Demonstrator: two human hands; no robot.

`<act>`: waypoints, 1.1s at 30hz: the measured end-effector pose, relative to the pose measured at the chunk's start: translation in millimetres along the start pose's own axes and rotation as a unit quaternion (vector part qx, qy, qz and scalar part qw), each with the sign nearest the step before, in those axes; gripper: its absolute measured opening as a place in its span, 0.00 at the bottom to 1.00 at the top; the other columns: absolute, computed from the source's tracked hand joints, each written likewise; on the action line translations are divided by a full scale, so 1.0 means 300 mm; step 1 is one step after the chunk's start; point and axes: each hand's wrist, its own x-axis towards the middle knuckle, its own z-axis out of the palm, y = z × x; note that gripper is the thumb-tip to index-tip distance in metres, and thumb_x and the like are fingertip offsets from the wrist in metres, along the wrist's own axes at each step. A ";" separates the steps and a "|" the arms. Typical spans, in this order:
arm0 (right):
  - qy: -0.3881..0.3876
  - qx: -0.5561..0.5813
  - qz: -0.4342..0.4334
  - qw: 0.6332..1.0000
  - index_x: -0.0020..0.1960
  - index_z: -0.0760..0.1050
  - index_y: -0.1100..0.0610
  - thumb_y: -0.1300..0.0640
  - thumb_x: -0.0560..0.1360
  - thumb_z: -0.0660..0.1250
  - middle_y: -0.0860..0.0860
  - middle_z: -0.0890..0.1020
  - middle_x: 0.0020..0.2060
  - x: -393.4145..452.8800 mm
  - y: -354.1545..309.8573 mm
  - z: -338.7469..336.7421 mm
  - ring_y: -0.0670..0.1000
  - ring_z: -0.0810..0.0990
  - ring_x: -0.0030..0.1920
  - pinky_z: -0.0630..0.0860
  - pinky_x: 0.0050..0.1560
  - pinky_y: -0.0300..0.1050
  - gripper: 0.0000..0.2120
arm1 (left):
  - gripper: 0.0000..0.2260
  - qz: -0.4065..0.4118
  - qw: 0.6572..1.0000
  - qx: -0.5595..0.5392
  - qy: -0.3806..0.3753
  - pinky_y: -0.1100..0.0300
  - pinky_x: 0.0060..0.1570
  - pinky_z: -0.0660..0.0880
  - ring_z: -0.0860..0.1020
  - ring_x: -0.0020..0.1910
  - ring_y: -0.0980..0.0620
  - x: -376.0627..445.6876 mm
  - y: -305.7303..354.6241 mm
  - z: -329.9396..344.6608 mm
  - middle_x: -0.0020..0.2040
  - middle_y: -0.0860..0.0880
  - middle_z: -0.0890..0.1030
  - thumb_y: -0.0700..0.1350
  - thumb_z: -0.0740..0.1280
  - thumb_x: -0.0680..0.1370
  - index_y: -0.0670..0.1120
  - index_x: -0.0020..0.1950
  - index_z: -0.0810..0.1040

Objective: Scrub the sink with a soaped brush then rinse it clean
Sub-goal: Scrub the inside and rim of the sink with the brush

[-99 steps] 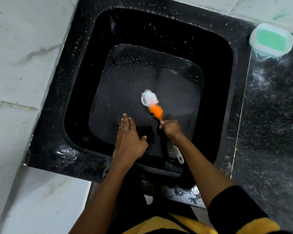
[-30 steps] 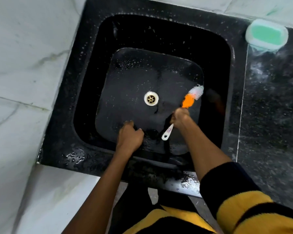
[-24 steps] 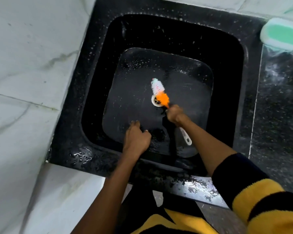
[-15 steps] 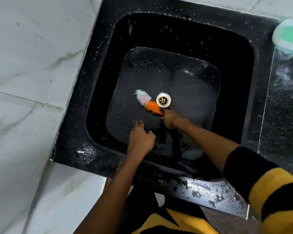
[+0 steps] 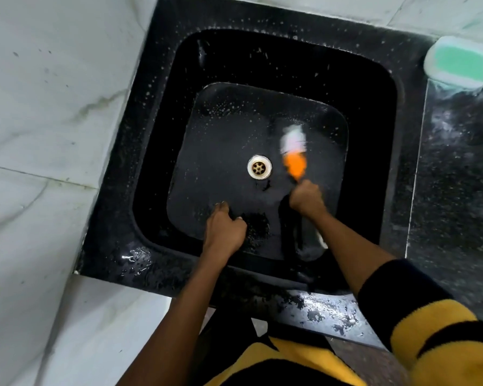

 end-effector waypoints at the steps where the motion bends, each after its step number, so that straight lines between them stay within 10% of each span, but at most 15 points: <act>1: -0.022 -0.026 -0.037 0.999 0.65 0.71 0.62 0.59 0.77 0.59 0.63 0.73 0.63 -0.038 0.003 0.018 0.63 0.74 0.64 0.72 0.62 0.53 0.17 | 0.29 0.001 1.000 0.001 -0.002 0.50 0.76 0.61 0.63 0.76 0.43 0.001 0.002 0.001 0.79 0.43 0.63 0.44 0.62 0.79 0.43 0.80 0.60; 8: -0.027 0.034 0.043 0.998 0.63 0.72 0.64 0.58 0.76 0.61 0.64 0.74 0.63 -0.066 0.070 0.024 0.64 0.74 0.64 0.72 0.62 0.53 0.18 | 0.28 0.007 1.000 -0.004 0.000 0.53 0.75 0.60 0.63 0.76 0.43 -0.011 0.002 -0.002 0.79 0.44 0.63 0.43 0.62 0.80 0.43 0.79 0.61; 21: -0.120 0.068 -0.056 0.989 0.62 0.74 0.61 0.58 0.78 0.60 0.61 0.76 0.62 -0.218 -0.003 0.084 0.62 0.76 0.62 0.74 0.61 0.53 0.15 | 0.29 -0.006 1.000 -0.012 -0.015 0.45 0.70 0.69 0.71 0.69 0.40 -0.023 -0.004 -0.016 0.73 0.41 0.71 0.46 0.61 0.73 0.44 0.74 0.68; 33: -0.072 -0.083 -0.053 0.993 0.66 0.70 0.63 0.59 0.78 0.59 0.62 0.73 0.65 -0.198 -0.023 -0.052 0.61 0.74 0.64 0.72 0.61 0.52 0.18 | 0.28 0.015 1.000 0.007 -0.022 0.47 0.75 0.62 0.64 0.75 0.42 -0.021 -0.011 -0.013 0.77 0.43 0.66 0.45 0.63 0.77 0.42 0.77 0.64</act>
